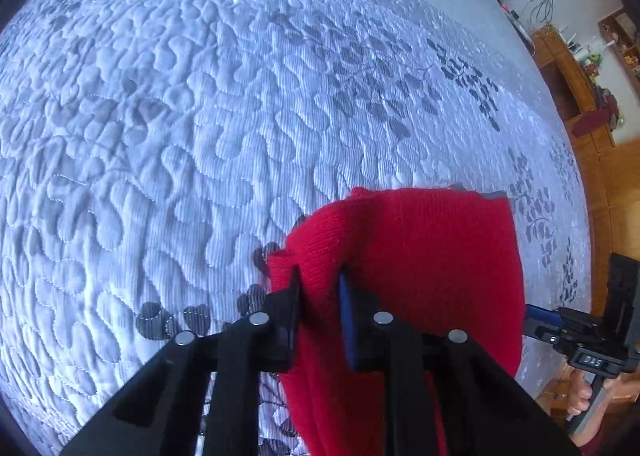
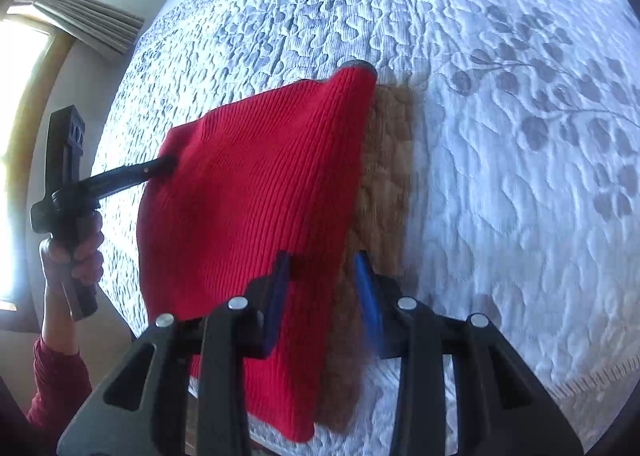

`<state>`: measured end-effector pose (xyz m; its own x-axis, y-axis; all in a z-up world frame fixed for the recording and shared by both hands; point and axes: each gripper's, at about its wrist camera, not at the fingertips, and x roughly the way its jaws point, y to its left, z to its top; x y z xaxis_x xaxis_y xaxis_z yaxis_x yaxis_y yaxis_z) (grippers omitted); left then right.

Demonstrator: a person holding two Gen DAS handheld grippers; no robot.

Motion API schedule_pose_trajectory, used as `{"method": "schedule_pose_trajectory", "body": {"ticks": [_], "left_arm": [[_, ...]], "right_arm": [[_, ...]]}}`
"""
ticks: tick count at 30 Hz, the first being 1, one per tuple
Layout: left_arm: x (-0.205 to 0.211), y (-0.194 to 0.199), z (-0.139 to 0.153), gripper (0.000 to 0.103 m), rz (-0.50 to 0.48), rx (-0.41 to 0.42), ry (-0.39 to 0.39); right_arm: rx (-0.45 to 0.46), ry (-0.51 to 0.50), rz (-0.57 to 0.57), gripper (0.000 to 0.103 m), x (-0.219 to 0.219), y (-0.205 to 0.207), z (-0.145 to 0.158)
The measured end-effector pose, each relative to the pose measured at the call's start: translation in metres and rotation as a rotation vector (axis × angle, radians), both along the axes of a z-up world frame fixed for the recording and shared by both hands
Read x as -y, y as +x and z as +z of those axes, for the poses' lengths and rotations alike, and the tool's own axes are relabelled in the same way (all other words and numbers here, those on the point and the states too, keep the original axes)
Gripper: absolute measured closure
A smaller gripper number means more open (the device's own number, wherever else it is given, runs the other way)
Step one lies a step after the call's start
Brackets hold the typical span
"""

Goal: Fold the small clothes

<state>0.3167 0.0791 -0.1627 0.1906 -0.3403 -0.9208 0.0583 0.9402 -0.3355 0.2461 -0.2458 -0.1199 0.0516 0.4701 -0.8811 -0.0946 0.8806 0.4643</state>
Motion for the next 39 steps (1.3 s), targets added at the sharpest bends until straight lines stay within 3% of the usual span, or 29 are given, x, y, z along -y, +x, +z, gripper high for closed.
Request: {"method": "schedule_pose_trajectory", "body": {"ticks": [4, 7, 10, 13, 16, 19, 22, 25, 26, 29, 30, 32, 37, 39], "left_arm": [[-0.008, -0.017, 0.022, 0.091, 0.032, 0.094, 0.031], [-0.02, -0.019, 0.009, 0.092, 0.062, 0.052, 0.033], [-0.012, -0.014, -0.007, 0.091, 0.039, 0.031, 0.084], [-0.004, -0.015, 0.002, 0.083, 0.009, 0.04, 0.129], [-0.011, -0.018, 0.02, 0.069, 0.047, 0.072, 0.151], [-0.012, -0.027, 0.046, 0.069, 0.076, 0.135, 0.131], [0.007, -0.036, 0.055, 0.069, 0.015, 0.15, 0.097], [0.031, -0.037, 0.042, 0.069, -0.044, 0.141, 0.145], [0.036, -0.036, 0.033, 0.069, -0.051, 0.13, 0.169], [0.039, -0.034, 0.009, 0.067, -0.051, 0.092, 0.192], [0.037, -0.034, 0.005, 0.066, -0.049, 0.093, 0.19], [0.035, -0.036, 0.001, 0.066, -0.038, 0.099, 0.173], [0.035, -0.035, -0.002, 0.065, -0.039, 0.101, 0.17], [0.035, -0.038, 0.002, 0.065, -0.039, 0.103, 0.169]], "right_arm": [[0.025, -0.003, -0.001, 0.066, 0.0, 0.003, 0.001], [0.032, -0.011, 0.011, 0.064, -0.002, 0.005, 0.0], [0.025, -0.009, 0.002, 0.061, -0.004, 0.008, -0.001], [0.029, -0.002, -0.009, 0.061, 0.0, 0.014, 0.003], [0.005, 0.042, -0.04, 0.056, 0.01, 0.026, 0.004], [-0.032, 0.075, -0.061, 0.052, 0.014, 0.044, -0.003], [-0.072, 0.101, -0.07, 0.052, 0.008, 0.061, -0.014], [-0.132, 0.149, -0.088, 0.053, 0.0, 0.075, -0.029], [-0.14, 0.141, -0.091, 0.057, -0.003, 0.078, -0.031], [-0.112, 0.088, -0.043, 0.09, -0.013, 0.083, -0.028], [-0.087, 0.083, -0.029, 0.095, -0.014, 0.083, -0.023], [-0.03, 0.052, -0.027, 0.098, -0.011, 0.082, -0.014], [-0.079, 0.03, -0.056, 0.099, -0.001, 0.084, -0.039], [-0.052, 0.05, -0.056, 0.088, 0.002, 0.077, -0.032]]}}
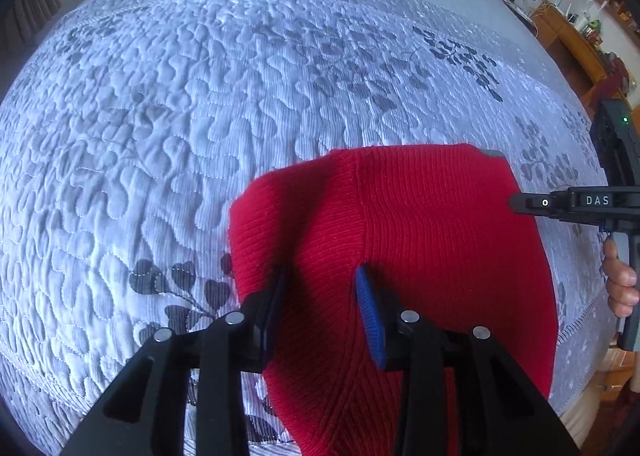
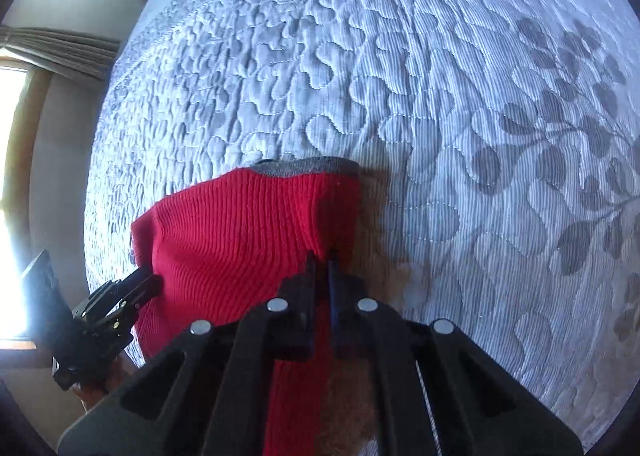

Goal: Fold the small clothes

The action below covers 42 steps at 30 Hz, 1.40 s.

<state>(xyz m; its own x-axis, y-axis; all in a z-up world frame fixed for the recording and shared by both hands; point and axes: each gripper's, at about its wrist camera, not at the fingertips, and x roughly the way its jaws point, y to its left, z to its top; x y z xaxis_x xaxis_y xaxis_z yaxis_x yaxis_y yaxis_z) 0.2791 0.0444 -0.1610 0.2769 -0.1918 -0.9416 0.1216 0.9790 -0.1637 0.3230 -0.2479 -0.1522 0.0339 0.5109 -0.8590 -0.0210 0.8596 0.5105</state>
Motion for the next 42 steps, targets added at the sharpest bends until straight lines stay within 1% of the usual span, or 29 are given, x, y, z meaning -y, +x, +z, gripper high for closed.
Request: {"method": "schedule_pose_trajectory", "body": {"ticks": [1, 2, 4, 5, 6, 7, 8, 10, 14, 16, 19, 20, 21, 22, 23, 24, 27, 28, 29, 30, 31, 32, 33, 35, 37, 40, 41, 42], "left_arm": [[-0.002, -0.003, 0.004, 0.064, 0.003, -0.001, -0.007], [-0.003, -0.007, 0.007, 0.061, 0.007, -0.007, -0.013], [-0.006, -0.02, 0.015, 0.057, 0.014, -0.016, -0.025], [-0.007, -0.03, 0.018, 0.054, 0.008, -0.017, -0.019], [-0.008, -0.039, 0.02, 0.049, 0.002, -0.018, 0.003], [-0.008, -0.049, 0.021, 0.049, -0.003, -0.018, 0.028], [-0.01, -0.063, 0.021, 0.048, -0.013, -0.024, 0.036], [-0.014, -0.084, 0.017, 0.048, -0.011, -0.047, 0.019], [-0.019, -0.123, -0.001, 0.047, 0.0, -0.152, -0.128], [-0.019, -0.135, -0.005, 0.046, -0.005, -0.155, -0.158], [-0.019, -0.143, -0.007, 0.045, 0.007, -0.144, -0.193], [-0.02, -0.144, -0.008, 0.051, 0.019, -0.155, -0.222], [-0.02, -0.144, -0.01, 0.069, 0.025, -0.173, -0.253], [-0.02, -0.145, -0.012, 0.074, 0.034, -0.195, -0.28], [-0.021, -0.145, -0.013, 0.08, 0.05, -0.203, -0.297], [-0.022, -0.145, -0.012, 0.082, 0.056, -0.204, -0.301], [-0.021, -0.151, 0.002, 0.084, 0.041, -0.167, -0.275], [-0.019, -0.152, 0.006, 0.084, 0.031, -0.161, -0.249], [-0.017, -0.154, 0.009, 0.084, 0.015, -0.153, -0.216], [-0.015, -0.154, 0.006, 0.084, 0.006, -0.159, -0.199], [-0.012, -0.154, 0.002, 0.084, -0.003, -0.168, -0.179], [-0.008, -0.154, -0.006, 0.083, -0.023, -0.162, -0.132], [-0.005, -0.154, -0.01, 0.082, -0.032, -0.155, -0.115], [-0.003, -0.155, -0.013, 0.082, -0.034, -0.14, -0.102], [-0.001, -0.156, -0.011, 0.081, -0.045, -0.128, -0.09], [-0.003, -0.156, -0.01, 0.078, -0.045, -0.127, -0.098], [-0.001, -0.155, -0.008, 0.074, -0.042, -0.13, -0.1], [0.0, -0.155, -0.004, 0.063, -0.039, -0.131, -0.097]], "right_arm": [[0.011, 0.0, -0.001, 0.083, 0.002, -0.005, 0.004], [0.029, 0.0, 0.008, 0.072, 0.005, -0.013, 0.011], [0.06, -0.01, 0.056, 0.07, 0.004, -0.033, 0.023], [0.067, -0.025, 0.081, 0.068, 0.004, -0.044, 0.027], [0.073, -0.034, 0.101, 0.061, 0.003, -0.057, 0.03], [0.077, -0.027, 0.123, 0.057, 0.001, -0.076, 0.034], [0.074, -0.02, 0.141, 0.052, -0.001, -0.092, 0.035], [0.064, 0.003, 0.171, 0.052, -0.007, -0.126, 0.035], [0.003, 0.048, 0.183, 0.052, -0.015, -0.18, 0.018], [-0.033, 0.072, 0.17, 0.053, -0.014, -0.197, 0.005], [-0.071, 0.142, 0.104, 0.057, -0.009, -0.207, -0.007], [-0.076, 0.154, 0.096, 0.068, -0.008, -0.207, -0.007], [-0.092, 0.177, 0.089, 0.08, -0.008, -0.207, -0.008], [-0.113, 0.206, 0.085, 0.083, -0.007, -0.207, -0.009], [-0.116, 0.202, 0.083, 0.086, -0.008, -0.207, -0.007], [-0.11, 0.192, 0.087, 0.088, -0.007, -0.207, -0.004], [-0.065, 0.186, 0.094, 0.089, 0.0, -0.21, 0.02], [-0.041, 0.154, 0.108, 0.09, 0.002, -0.213, 0.029], [-0.026, 0.121, 0.12, 0.09, 0.001, -0.214, 0.033], [-0.018, 0.086, 0.135, 0.09, -0.001, -0.215, 0.034], [-0.017, 0.048, 0.156, 0.09, -0.005, -0.217, 0.029], [-0.025, 0.026, 0.166, 0.09, -0.01, -0.219, 0.022], [-0.034, 0.009, 0.174, 0.09, -0.014, -0.22, 0.017], [-0.037, -0.019, 0.179, 0.09, -0.02, -0.221, 0.002], [-0.043, -0.009, 0.164, 0.09, -0.019, -0.22, -0.002], [-0.041, -0.006, 0.166, 0.086, -0.015, -0.219, 0.004], [-0.034, -0.014, 0.171, 0.082, -0.013, -0.219, 0.008], [-0.027, -0.018, 0.173, 0.074, -0.008, -0.217, 0.013]]}}
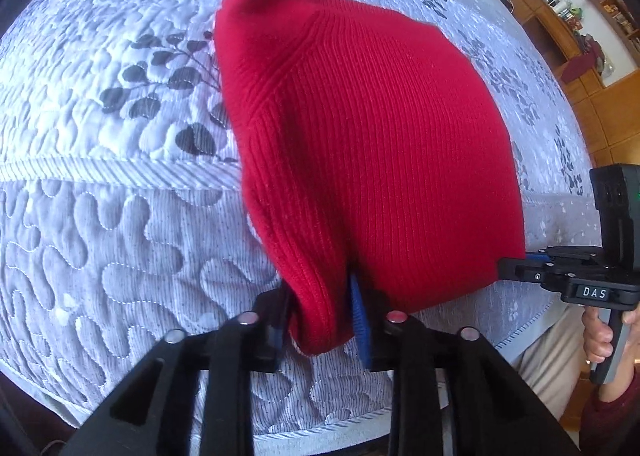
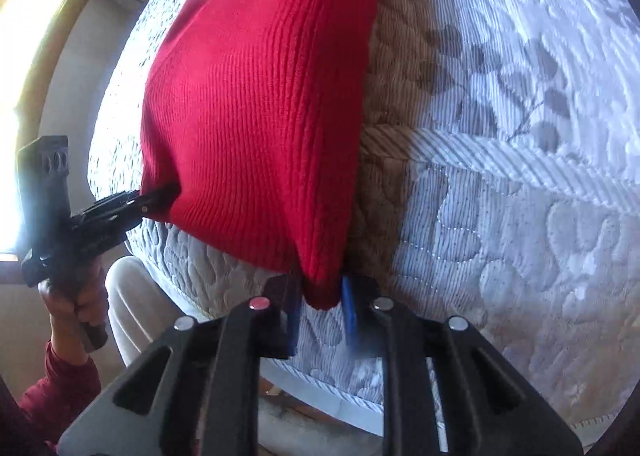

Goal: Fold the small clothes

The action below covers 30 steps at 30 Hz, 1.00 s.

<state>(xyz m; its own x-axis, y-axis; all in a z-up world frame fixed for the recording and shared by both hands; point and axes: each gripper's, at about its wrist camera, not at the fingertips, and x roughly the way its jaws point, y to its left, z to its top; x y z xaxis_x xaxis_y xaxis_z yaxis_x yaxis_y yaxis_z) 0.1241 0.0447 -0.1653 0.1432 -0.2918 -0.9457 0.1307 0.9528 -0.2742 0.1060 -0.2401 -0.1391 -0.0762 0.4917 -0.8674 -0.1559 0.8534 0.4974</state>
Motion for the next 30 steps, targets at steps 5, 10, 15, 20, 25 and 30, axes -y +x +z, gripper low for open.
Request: {"method": "schedule_pose_trajectory", "body": {"ticks": [5, 10, 15, 20, 25, 30], "left_arm": [[-0.009, 0.014, 0.019, 0.033, 0.006, 0.056, 0.044], [-0.029, 0.053, 0.012, 0.033, 0.067, 0.006, -0.027], [-0.037, 0.092, 0.004, 0.033, 0.093, -0.024, -0.104], [-0.033, 0.118, -0.012, 0.028, 0.089, -0.073, -0.137], [-0.024, 0.127, -0.019, 0.019, 0.052, -0.086, -0.173], [-0.017, 0.139, -0.025, 0.02, 0.049, -0.093, -0.215]], "right_arm": [[0.072, -0.011, -0.031, 0.058, 0.015, 0.02, 0.032], [0.121, -0.032, -0.055, 0.05, 0.02, 0.062, 0.049], [0.106, -0.017, -0.058, 0.046, 0.008, 0.101, 0.045], [0.071, -0.008, -0.04, 0.04, -0.01, 0.127, 0.028], [0.025, -0.007, -0.029, 0.039, -0.023, 0.138, 0.006], [-0.025, 0.045, -0.056, 0.037, -0.022, 0.145, -0.016]]}}
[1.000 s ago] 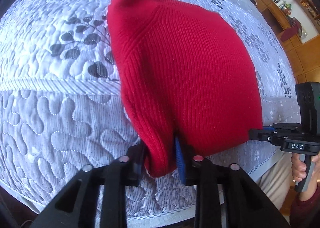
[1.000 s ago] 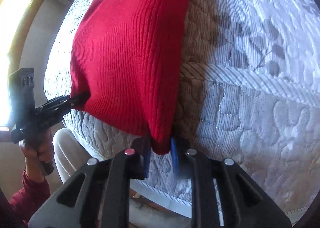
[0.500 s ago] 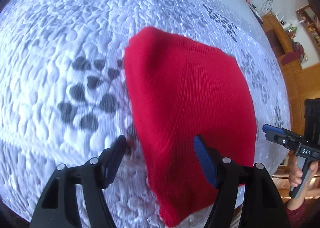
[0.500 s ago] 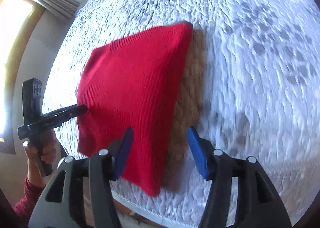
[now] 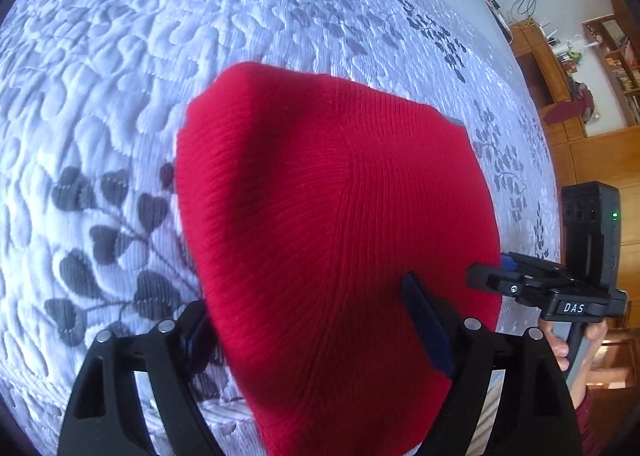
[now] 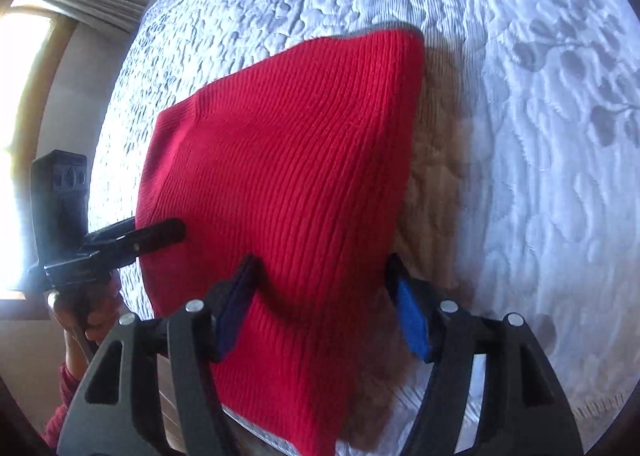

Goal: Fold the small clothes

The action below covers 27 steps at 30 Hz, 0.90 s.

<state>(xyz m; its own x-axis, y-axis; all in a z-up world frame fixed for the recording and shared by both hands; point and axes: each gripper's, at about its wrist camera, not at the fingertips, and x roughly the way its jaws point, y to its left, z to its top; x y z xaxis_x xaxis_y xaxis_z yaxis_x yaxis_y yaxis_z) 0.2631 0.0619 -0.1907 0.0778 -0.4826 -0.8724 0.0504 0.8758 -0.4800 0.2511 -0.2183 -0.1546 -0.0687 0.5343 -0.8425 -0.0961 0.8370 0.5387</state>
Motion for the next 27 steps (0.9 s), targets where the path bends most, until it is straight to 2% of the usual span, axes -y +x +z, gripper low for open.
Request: {"method": "schedule_pose_trajectory", "body": {"ticks": [2, 3, 6, 11, 15, 20, 27], "left_arm": [[0.0, 0.003, -0.001, 0.027, 0.019, -0.001, -0.03], [-0.001, 0.003, -0.002, 0.035, 0.029, -0.002, -0.038], [0.002, -0.001, 0.0, 0.046, 0.033, 0.013, -0.034], [0.009, -0.006, 0.005, 0.05, 0.015, 0.029, 0.014], [0.016, -0.009, 0.01, 0.053, 0.009, 0.059, 0.071], [0.026, -0.015, 0.018, 0.056, 0.004, 0.105, 0.146], [0.026, -0.02, 0.021, 0.057, 0.02, 0.129, 0.163]], "right_arm": [[-0.025, 0.039, -0.014, 0.035, 0.003, 0.002, -0.008], [-0.03, 0.051, -0.02, 0.036, 0.004, 0.002, -0.01], [-0.027, 0.067, -0.02, 0.04, 0.007, 0.0, -0.009], [-0.008, 0.04, -0.014, 0.046, 0.006, -0.005, -0.003], [0.016, 0.035, -0.012, 0.059, 0.005, -0.006, 0.002], [0.04, 0.021, -0.007, 0.061, 0.006, -0.009, 0.006], [0.053, 0.022, -0.004, 0.062, 0.003, -0.009, 0.007]]}}
